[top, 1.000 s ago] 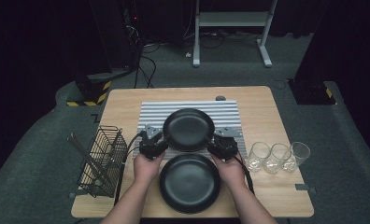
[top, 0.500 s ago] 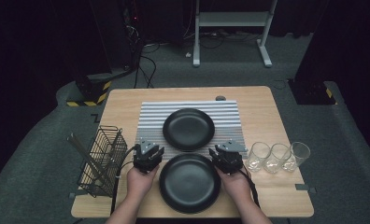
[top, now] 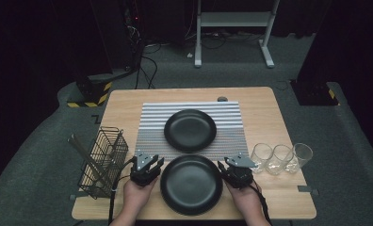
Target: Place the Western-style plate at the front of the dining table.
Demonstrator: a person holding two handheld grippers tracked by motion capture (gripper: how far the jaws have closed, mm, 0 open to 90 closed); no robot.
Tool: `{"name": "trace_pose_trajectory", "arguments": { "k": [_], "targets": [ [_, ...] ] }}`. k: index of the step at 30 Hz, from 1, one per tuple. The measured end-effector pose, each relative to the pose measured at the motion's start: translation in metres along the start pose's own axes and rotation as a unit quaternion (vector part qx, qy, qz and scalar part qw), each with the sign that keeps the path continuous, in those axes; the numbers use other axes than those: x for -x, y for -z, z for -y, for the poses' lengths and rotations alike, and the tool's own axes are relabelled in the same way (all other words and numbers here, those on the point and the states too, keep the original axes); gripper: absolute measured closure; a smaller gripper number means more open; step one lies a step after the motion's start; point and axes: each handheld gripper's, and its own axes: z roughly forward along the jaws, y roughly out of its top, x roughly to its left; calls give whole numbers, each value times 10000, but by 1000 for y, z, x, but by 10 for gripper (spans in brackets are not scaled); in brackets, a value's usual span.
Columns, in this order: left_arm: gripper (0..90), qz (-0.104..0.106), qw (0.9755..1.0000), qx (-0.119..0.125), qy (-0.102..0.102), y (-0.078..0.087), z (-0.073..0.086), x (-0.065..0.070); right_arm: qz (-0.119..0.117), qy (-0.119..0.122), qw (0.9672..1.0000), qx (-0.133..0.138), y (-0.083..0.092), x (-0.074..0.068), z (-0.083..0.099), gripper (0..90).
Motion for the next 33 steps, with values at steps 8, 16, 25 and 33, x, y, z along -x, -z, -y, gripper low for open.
{"name": "trace_pose_trajectory", "arguments": {
  "k": [8,16,25,33],
  "targets": [
    [648,300,9992,268,-63,13,3,1,245,-155,9995,-145,8,4,17,629],
    [603,417,9985,362,-22,25,10,-3,225,-217,9993,-205,13,6,27,629],
    [514,333,9971,611,-318,37,7,3,171,-91,9989,-420,6,6,36,580],
    [472,489,9963,659,-237,41,5,3,242,-63,9984,-512,3,9,37,546]
  ]
}}
